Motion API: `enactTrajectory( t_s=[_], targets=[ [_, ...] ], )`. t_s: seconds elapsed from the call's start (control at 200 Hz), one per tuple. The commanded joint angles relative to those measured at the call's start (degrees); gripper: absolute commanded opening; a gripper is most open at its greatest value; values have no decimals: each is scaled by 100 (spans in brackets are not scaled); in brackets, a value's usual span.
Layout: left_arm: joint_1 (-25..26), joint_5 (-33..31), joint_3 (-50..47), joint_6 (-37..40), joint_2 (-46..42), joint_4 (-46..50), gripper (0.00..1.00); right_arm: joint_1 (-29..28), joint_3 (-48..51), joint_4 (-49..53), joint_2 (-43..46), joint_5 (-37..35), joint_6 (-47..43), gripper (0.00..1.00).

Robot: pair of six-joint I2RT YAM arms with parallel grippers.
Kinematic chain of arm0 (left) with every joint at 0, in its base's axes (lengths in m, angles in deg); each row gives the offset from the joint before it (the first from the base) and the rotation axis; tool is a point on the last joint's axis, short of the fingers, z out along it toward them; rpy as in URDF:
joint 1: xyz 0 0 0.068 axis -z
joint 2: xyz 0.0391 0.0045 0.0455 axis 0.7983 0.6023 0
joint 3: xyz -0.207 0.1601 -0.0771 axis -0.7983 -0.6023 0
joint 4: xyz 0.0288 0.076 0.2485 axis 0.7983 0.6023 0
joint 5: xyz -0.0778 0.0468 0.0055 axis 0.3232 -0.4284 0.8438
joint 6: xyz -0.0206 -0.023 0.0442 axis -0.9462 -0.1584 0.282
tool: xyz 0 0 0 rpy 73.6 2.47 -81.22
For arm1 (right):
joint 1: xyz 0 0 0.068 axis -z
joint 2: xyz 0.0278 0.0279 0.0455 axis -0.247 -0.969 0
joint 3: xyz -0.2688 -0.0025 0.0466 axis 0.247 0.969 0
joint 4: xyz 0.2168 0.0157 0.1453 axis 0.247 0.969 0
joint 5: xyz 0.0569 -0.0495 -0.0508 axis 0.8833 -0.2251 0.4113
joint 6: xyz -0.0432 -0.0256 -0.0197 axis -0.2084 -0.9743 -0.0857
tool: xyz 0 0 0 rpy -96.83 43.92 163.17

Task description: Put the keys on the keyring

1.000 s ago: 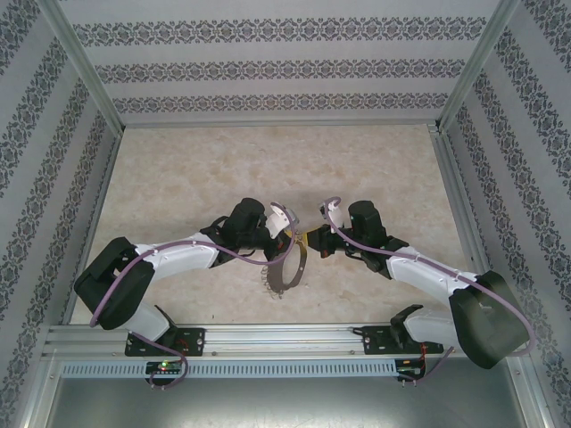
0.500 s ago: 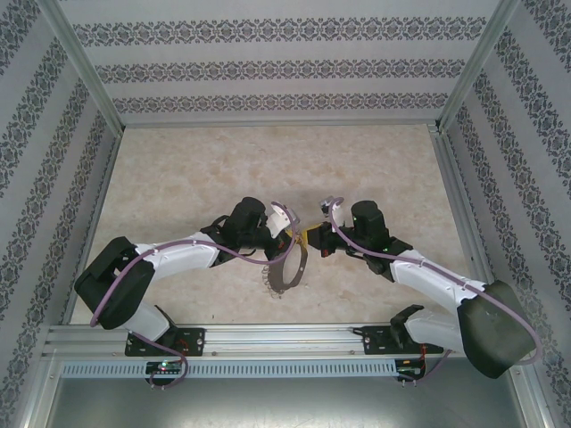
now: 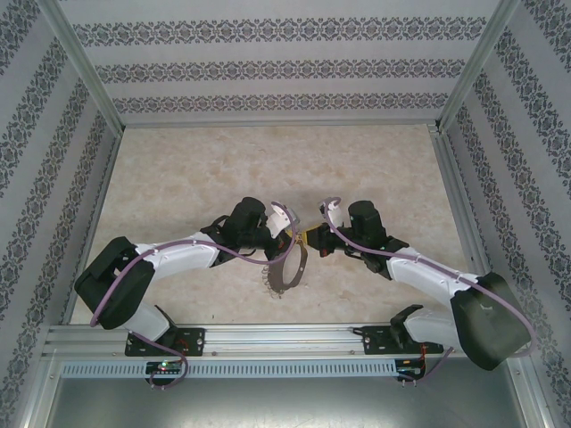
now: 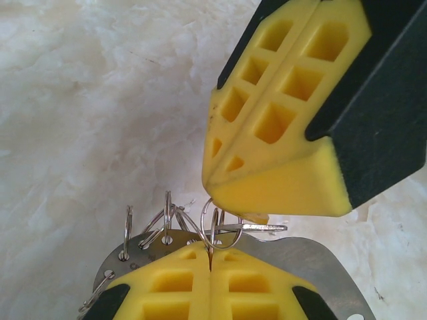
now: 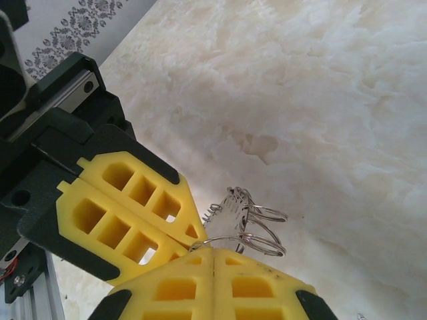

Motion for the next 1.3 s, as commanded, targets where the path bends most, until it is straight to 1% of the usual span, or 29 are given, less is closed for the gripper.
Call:
enactTrajectory(
  t_s=[0.0,0.3,0.744,0.959,1.149,1.294],
  targets=[
    [58,177,126,106,-59,-63,0,36,-49,-122,-103,-162,-172,0],
    [58,120,92,106,-183,-87,0,178,214,-173,-8,-359,-73,0],
    [59,37,51,45,-261,-249,0,179,503,-157,45,-644,63,0],
    [58,13,56,36,-262,-288,0,181,671,-16,253,-836,160,0],
    [58,36,57,27,-236,-303,0,159,663,-112,245,-702,236,0],
    [58,49,60,18,-253,-309,0,157,659,-105,539,-685,267,0]
  ],
)
